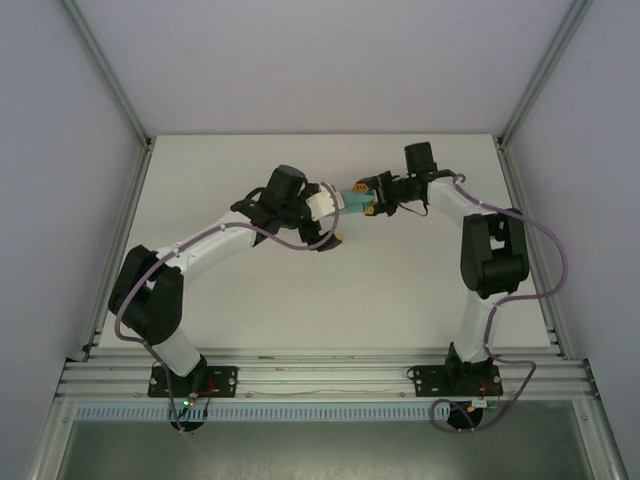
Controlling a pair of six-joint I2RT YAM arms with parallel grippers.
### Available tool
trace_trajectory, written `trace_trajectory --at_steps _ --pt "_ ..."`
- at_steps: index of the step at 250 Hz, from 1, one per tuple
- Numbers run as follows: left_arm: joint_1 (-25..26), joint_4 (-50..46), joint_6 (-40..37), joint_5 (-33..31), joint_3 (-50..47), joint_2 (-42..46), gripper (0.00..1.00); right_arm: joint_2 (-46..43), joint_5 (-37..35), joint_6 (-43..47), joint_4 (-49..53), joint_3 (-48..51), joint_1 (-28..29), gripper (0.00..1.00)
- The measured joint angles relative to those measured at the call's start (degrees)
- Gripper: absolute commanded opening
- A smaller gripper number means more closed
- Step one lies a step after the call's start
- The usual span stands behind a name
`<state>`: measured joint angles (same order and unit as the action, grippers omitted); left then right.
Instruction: Assemble paper box
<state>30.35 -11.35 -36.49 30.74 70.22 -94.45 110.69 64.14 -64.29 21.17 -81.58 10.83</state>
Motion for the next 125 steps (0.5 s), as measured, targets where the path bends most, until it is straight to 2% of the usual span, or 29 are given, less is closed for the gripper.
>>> trace_trajectory --at_steps 32,74,96,125 --pt "-0.5 -0.9 -4.0 -5.9 0.0 0.0 1.0 -0.2 3.0 0.4 5.2 -0.9 0.2 0.32" --pt "-0.5 -0.8 -6.1 -9.0 0.0 -0.3 0.99 -0.9 5.3 2.3 11.5 -0.9 0.8 0.29" --pt "-0.5 -1.2 -6.7 -9.4 0.1 -1.0 0.95 -1.3 5.3 3.1 13.7 -0.9 1.0 0.3" --pt "-0.5 -2.0 -7.6 -10.0 0.5 -1.4 0.81 -1.3 5.4 2.9 14.3 -0.9 0.9 0.3"
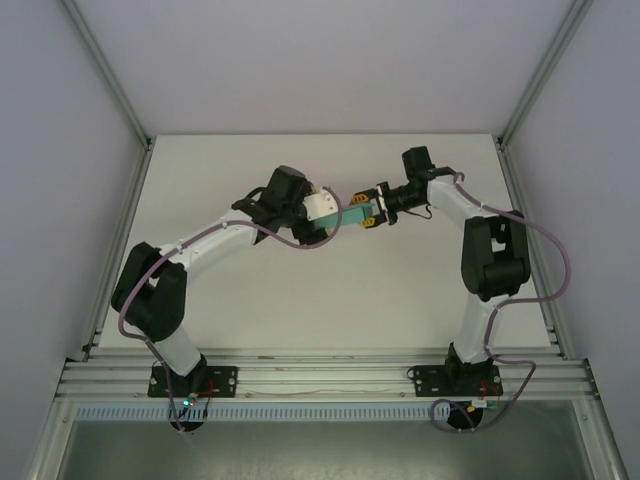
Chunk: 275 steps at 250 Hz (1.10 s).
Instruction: Assemble paper box
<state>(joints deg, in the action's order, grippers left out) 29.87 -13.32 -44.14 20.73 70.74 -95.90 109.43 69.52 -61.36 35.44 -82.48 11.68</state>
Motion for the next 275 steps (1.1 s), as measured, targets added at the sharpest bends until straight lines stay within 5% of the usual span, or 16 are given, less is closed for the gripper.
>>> trace_trajectory --at_steps 55,123,139,157,221,275 --pt "0.3 -1.8 -1.7 0.0 0.5 0.0 0.53 0.0 0.5 -1.7 -1.5 0.0 0.0 0.35" --pt "0.5 -3.0 -3.7 -0.2 0.8 0.0 0.41 -0.7 0.4 -3.2 -1.8 0.8 0.1 0.47" --pt "0.5 -3.2 -4.0 -0.2 1.0 0.0 0.41 -1.2 0.5 -3.4 -1.9 1.0 0.1 0.62" --pt "0.5 -3.4 -3.9 -1.0 1.4 0.0 0.39 -2.3 1.5 -3.0 -2.0 1.6 0.2 1.0" --pt "-0.2 -7.8 -5.4 -1.7 2.8 0.0 0.36 -7.3 -2.0 0.0 -4.3 6.0 -0.8 1.0" --pt "-0.4 -21.3 -7.6 1.2 12.4 -4.1 0.36 -15.5 -26.6 14.9 0.2 5.6 -5.6 1.0"
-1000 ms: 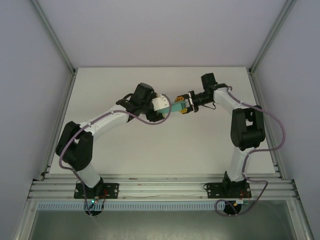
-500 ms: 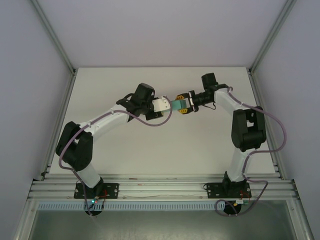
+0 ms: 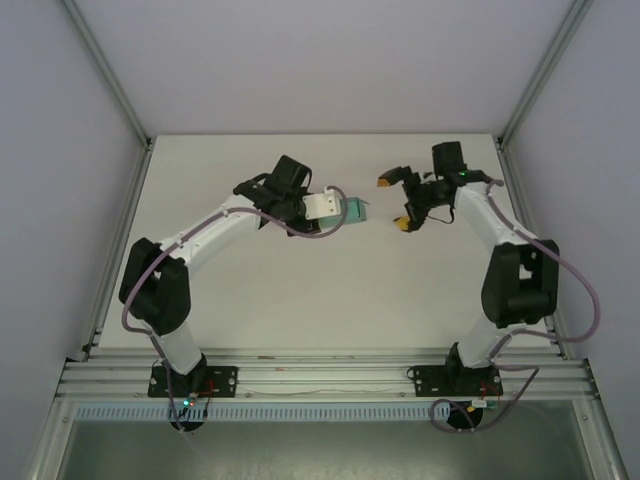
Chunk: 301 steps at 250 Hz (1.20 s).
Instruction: Assemble paper box
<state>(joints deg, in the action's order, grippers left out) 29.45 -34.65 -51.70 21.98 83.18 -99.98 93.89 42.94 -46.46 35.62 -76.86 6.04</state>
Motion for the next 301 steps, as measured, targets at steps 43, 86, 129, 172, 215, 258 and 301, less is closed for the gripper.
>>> trace_trajectory --at_steps 43,86,129,172,215,258,301 --pt "-0.3 -10.6 -2.0 3.3 4.3 -5.7 0.37 -10.2 -18.8 17.4 0.9 0.7 0.7 1.0" --pt "-0.3 -19.7 -2.5 5.9 13.0 -15.1 0.37 -21.1 -26.9 33.4 -11.5 14.6 0.6 1.0" --pt "-0.3 -28.6 -4.0 6.7 23.7 -21.7 0.37 -22.9 -20.5 44.6 -19.6 25.9 0.5 0.98" --pt "-0.3 -34.2 -4.4 7.1 30.1 -26.1 0.37 -20.4 -11.2 55.1 -19.3 23.6 2.7 0.84" --pt "-0.3 -35.8 -4.1 7.2 30.3 -26.1 0.41 -15.7 -6.8 63.3 -15.1 18.1 7.4 0.66" --pt "-0.3 -35.9 -3.4 7.2 30.3 -26.1 0.42 -10.7 -5.4 68.5 -10.7 13.8 9.8 0.53" --pt "-0.2 -35.9 -2.6 7.1 30.3 -26.1 0.42 -7.3 -4.7 71.9 -7.0 12.0 11.0 0.43"
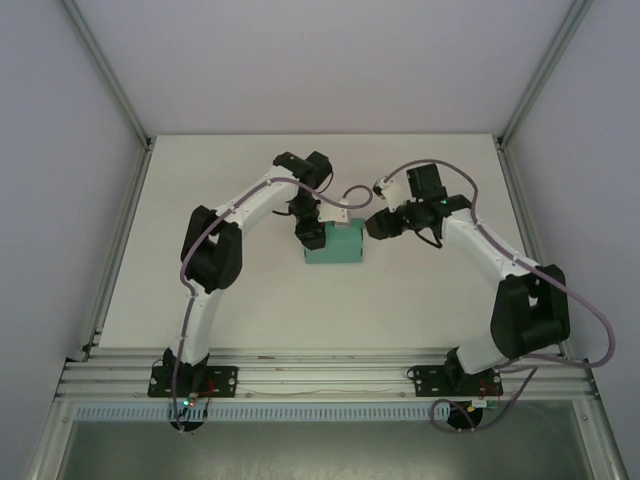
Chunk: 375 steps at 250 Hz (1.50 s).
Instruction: Assemble paper box
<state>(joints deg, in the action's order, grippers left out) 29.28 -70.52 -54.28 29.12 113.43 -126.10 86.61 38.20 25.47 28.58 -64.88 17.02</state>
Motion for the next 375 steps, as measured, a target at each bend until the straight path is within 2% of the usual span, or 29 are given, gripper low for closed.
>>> trace_trajectory --at_steps 60,91,109,125,155,182,230,258,290,375 --pt "0.7 0.2 1.3 -0.9 0.0 0.0 0.42 3.7 0.3 2.4 1.5 -2.0 1.2 0.33" --pt "0.7 0.3 1.7 -1.0 0.0 0.0 0.42 4.2 0.4 2.8 1.4 -2.4 1.3 0.19" --pt "0.7 0.5 2.0 -1.0 0.0 0.0 0.42 4.3 0.5 2.6 1.4 -2.6 1.3 0.06" --pt "0.7 0.5 2.4 -1.1 0.0 0.0 0.42 4.4 0.5 2.4 1.4 -2.6 1.3 0.0" --pt "0.8 0.7 3.8 -1.2 0.1 0.0 0.45 4.7 0.1 -0.9 0.6 -2.8 1.6 0.0" --pt "0.7 0.9 5.2 -1.7 0.4 0.0 0.45 4.7 -2.7 -7.8 -1.3 -2.8 3.0 0.0" --pt "0.7 0.9 6.5 -3.0 0.7 0.0 0.45 1.7 -6.8 -26.4 -13.1 4.1 5.6 0.0" --pt "0.7 0.9 6.5 -3.1 0.9 0.0 0.45 -0.4 -9.2 -32.2 -18.5 8.3 6.5 0.0" --pt "0.7 1.0 6.7 -3.2 0.9 0.0 0.45 -1.7 -11.1 -32.2 -24.3 12.3 7.2 0.0" --pt "0.7 1.3 8.0 -3.4 0.9 0.0 0.46 -3.5 -18.2 -23.6 -33.4 18.3 9.9 0.0"
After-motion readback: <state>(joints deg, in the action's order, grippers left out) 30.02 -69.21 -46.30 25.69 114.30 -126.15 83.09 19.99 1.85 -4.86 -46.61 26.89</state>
